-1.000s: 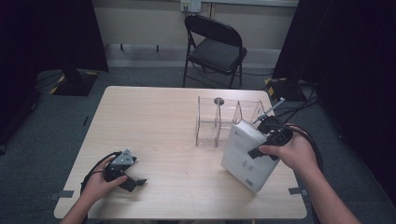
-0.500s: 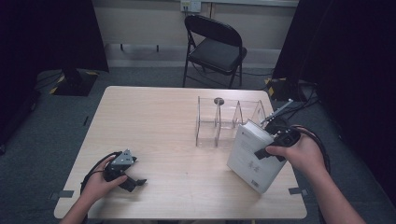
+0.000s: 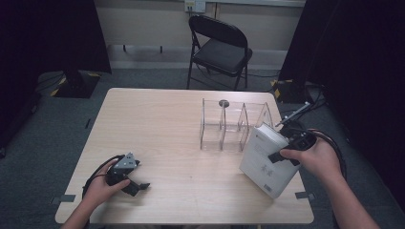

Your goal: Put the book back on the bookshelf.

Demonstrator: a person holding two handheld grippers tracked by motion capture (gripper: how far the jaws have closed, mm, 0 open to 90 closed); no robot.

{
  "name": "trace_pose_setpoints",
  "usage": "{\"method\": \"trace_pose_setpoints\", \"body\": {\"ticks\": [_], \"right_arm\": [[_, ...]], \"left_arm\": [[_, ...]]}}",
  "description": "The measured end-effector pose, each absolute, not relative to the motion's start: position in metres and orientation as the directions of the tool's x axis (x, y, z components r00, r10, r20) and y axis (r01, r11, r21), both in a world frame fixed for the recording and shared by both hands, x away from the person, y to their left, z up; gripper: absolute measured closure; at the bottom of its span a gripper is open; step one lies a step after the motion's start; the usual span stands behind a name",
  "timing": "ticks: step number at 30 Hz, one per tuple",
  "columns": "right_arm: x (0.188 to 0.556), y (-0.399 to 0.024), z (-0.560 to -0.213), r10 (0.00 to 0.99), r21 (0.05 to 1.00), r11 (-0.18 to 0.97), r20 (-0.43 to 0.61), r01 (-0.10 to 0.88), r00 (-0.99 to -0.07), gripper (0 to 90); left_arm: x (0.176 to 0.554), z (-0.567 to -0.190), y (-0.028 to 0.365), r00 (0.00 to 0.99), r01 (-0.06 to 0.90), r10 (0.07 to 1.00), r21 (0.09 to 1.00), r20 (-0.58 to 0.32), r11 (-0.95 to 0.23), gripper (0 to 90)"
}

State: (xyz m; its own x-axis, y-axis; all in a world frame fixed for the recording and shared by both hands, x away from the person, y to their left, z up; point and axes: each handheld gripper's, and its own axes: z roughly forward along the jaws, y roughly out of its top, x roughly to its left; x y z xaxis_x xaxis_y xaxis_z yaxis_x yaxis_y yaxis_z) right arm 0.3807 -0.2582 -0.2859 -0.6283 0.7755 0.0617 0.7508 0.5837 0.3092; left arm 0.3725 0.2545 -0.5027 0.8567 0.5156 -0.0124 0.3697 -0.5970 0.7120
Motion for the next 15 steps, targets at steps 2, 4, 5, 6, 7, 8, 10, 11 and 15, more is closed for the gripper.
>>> {"method": "trace_pose_setpoints", "body": {"ticks": [2,4,5,6,7,8,10,11,15], "right_arm": [[0.3806,-0.2595,-0.2857,0.776,0.304,0.581,0.071,0.755,-0.626,52.6],[0.3805,-0.2601,-0.2861,0.783,0.306,0.572,0.072,0.761,-0.618,52.5],[0.3807,-0.2609,-0.2863,0.783,0.305,0.574,0.07,0.76,-0.619,52.5],[0.3807,-0.2614,-0.287,0.785,0.311,0.568,0.073,0.762,-0.615,52.5],[0.3809,-0.2623,-0.287,0.789,0.307,0.564,0.074,0.766,-0.61,52.5],[0.3813,-0.2636,-0.2879,0.788,0.314,0.564,0.074,0.764,-0.612,52.6],[0.3815,-0.2646,-0.2878,0.795,0.309,0.555,0.077,0.772,-0.602,52.6],[0.3815,-0.2654,-0.288,0.796,0.309,0.553,0.076,0.773,-0.6,52.6],[0.3824,-0.2682,-0.2881,0.806,0.31,0.54,0.075,0.782,-0.587,52.6]], "left_arm": [[0.3722,-0.5025,0.2543,0.854,0.371,0.52,0.71,-0.008,-0.598,0.0],[0.3722,-0.5027,0.2543,0.855,0.371,0.519,0.712,-0.01,-0.597,0.0],[0.3725,-0.5026,0.2544,0.857,0.37,0.516,0.712,-0.012,-0.597,0.0],[0.3722,-0.5024,0.2544,0.854,0.371,0.52,0.71,-0.008,-0.599,0.0],[0.3722,-0.5027,0.2543,0.855,0.371,0.519,0.712,-0.01,-0.597,0.0],[0.3723,-0.5026,0.2543,0.855,0.37,0.519,0.711,-0.008,-0.598,0.0],[0.3724,-0.5026,0.2545,0.856,0.371,0.517,0.711,-0.013,-0.597,0.0],[0.3722,-0.5026,0.2544,0.855,0.37,0.519,0.711,-0.009,-0.597,0.0],[0.3724,-0.5027,0.2544,0.856,0.371,0.517,0.712,-0.013,-0.596,0.0]]}}
